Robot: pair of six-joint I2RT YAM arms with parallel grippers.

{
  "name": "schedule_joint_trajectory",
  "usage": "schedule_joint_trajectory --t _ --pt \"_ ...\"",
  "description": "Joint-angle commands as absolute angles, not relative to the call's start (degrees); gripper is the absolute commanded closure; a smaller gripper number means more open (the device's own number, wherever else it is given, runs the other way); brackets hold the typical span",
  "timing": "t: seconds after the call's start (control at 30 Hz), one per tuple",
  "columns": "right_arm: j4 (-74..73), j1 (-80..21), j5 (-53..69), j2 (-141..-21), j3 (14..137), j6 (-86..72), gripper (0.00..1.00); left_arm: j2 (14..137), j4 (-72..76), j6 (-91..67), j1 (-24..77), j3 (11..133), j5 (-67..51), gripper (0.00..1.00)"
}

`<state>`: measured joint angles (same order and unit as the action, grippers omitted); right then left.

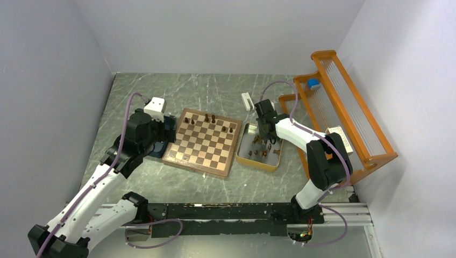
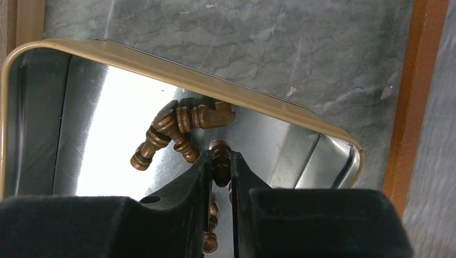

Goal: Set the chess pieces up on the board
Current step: Pick up the chess piece from the storage box.

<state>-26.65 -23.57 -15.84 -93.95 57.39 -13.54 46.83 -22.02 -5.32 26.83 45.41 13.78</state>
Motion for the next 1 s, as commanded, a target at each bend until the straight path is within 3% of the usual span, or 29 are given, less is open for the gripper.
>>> schedule_joint_trajectory --t 0.0,0.63,0.97 --pt "-26.9 -23.1 -15.9 -93.7 57.8 -13.2 0.85 46.5 -19.6 -4.8 27.0 45.4 12.8 0.07" --pt "-34.2 -25.9 -13.4 -89.0 69.2 -14.9 0.9 46.6 -19.5 -4.8 27.0 45.4 12.8 0.07" --pt "-32.9 -33.3 -14.2 -97.1 81.9 -14.4 0.9 46.8 -19.7 -4.8 27.0 45.4 13.0 0.07"
